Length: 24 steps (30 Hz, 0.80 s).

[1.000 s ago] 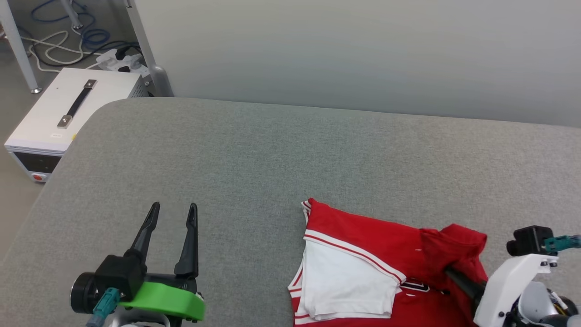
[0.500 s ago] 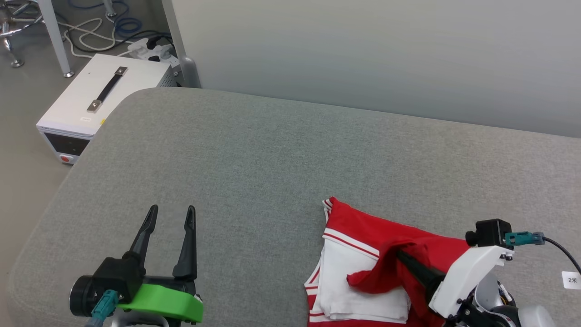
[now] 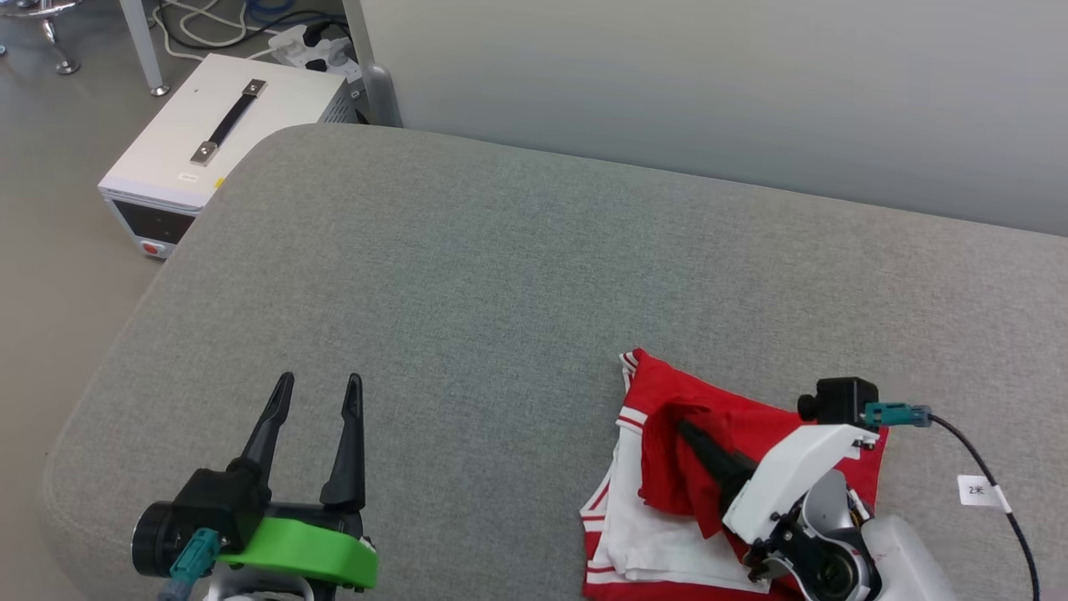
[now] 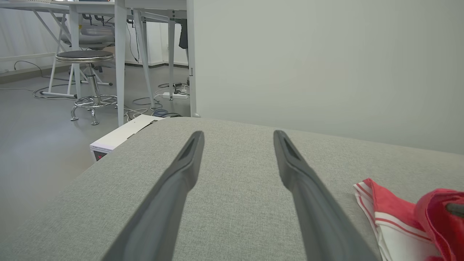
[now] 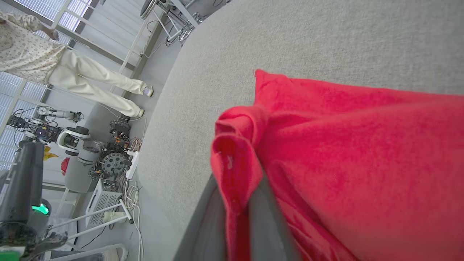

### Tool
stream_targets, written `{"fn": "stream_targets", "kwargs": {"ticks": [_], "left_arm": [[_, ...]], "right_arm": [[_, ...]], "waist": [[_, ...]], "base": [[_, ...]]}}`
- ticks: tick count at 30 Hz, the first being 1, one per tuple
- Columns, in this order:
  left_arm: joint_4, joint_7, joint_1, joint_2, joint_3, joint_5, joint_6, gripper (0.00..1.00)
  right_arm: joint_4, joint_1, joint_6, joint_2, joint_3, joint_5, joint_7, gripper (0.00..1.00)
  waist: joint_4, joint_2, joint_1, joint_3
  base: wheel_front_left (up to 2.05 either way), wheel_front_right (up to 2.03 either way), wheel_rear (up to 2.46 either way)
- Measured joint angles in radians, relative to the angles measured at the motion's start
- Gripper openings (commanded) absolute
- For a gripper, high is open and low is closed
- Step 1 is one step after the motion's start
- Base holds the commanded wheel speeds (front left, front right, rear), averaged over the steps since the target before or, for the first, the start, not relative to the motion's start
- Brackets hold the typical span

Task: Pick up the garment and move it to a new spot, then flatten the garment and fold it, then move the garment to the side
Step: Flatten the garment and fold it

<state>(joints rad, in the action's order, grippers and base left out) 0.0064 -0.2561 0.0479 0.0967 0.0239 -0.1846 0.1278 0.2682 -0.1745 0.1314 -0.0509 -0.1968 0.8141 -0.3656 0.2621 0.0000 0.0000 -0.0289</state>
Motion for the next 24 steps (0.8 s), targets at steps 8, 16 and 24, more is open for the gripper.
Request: {"fn": "stream_targets", "kwargs": {"ticks": [8,16,24], "left_arm": [[0.012,0.0,-0.01,-0.003,0.006,0.0,0.0,1.0],[0.018,0.0,-0.01,-0.005,0.003,0.0,0.0,1.0],[0.017,0.0,-0.009,-0.004,0.004,0.0,0.0,1.0]], "right_arm": [[0.166,-0.072,0.0,0.001,-0.12,0.05,0.127,0.36],[0.24,-0.127,0.0,0.001,-0.236,0.127,0.187,1.0],[0.174,-0.144,0.0,0.003,-0.302,0.207,0.129,1.0]], "waist": [[0.024,0.0,0.0,-0.023],[0.027,0.0,0.0,-0.016],[-0.009,0.0,0.0,0.006]], "base": [[0.0,0.0,0.0],[0.0,0.0,0.0],[0.0,0.0,0.0]]}}
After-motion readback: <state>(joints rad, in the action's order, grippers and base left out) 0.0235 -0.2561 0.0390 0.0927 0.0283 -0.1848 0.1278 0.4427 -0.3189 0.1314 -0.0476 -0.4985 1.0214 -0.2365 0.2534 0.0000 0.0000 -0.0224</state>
